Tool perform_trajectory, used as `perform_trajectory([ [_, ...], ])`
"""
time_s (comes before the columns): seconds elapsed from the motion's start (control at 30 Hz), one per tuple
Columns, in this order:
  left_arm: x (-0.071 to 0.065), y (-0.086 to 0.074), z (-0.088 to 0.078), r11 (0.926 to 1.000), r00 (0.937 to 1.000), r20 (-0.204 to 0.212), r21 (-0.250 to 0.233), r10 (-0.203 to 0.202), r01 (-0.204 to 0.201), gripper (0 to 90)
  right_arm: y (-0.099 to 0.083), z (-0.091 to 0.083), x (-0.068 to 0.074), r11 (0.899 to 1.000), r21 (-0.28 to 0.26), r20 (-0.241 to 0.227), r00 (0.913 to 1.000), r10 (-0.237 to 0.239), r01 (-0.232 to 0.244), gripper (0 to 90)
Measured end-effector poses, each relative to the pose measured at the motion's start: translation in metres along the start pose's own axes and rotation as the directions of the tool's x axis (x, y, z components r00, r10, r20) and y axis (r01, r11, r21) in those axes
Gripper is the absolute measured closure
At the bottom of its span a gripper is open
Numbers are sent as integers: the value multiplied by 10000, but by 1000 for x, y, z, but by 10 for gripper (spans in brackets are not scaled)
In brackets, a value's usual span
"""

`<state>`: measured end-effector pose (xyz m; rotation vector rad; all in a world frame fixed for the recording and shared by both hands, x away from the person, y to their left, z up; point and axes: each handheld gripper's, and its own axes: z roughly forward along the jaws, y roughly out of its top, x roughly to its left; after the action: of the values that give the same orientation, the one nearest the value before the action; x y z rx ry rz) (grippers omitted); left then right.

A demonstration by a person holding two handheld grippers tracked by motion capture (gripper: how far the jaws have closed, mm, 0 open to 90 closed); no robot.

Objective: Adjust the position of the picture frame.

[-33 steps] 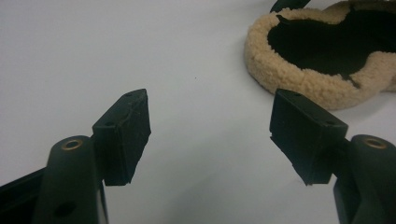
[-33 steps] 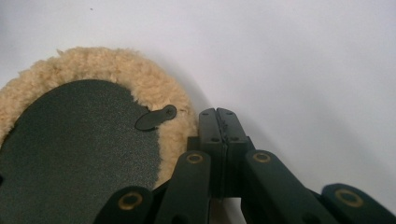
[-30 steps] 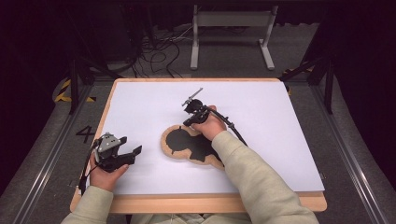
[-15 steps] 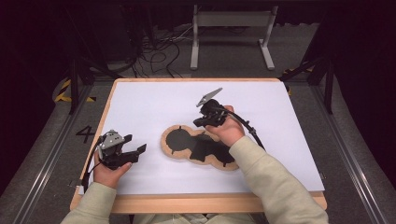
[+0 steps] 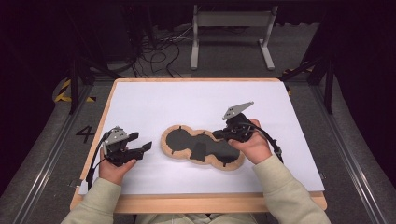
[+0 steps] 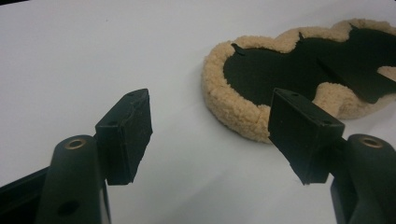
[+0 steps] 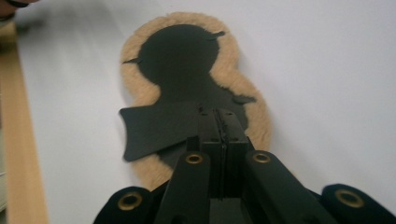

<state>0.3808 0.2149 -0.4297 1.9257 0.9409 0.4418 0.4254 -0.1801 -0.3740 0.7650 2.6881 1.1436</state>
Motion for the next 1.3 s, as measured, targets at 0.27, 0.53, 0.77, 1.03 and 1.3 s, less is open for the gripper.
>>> perform_trajectory([
  [0.27, -3, 4, 7, 9995, 9996, -48, 128, 280, -280, 315, -18, -19, 6, 9996, 292, -54, 10000, -44, 46, 900],
  [0.53, -2, 6, 11, 9999, 9999, -97, 100, 115, -114, 319, -32, -19, 23, 9872, 1437, -74, 9976, -688, 691, 900],
  [0.77, -1, 6, 16, 9999, 9999, -104, 136, 9, -8, 320, -50, -15, 36, 9746, 2033, -296, 9955, -902, 943, 900],
  [1.03, -2, 9, 19, 9998, 9999, -124, 168, 86, -84, 322, -60, -7, 42, 9624, 2501, -547, 9940, -950, 1057, 900],
  [1.3, -3, 10, 22, 9997, 9998, -106, 158, 191, -189, 317, -64, 8, 52, 9399, 3139, -518, 9909, -1242, 1343, 900],
])
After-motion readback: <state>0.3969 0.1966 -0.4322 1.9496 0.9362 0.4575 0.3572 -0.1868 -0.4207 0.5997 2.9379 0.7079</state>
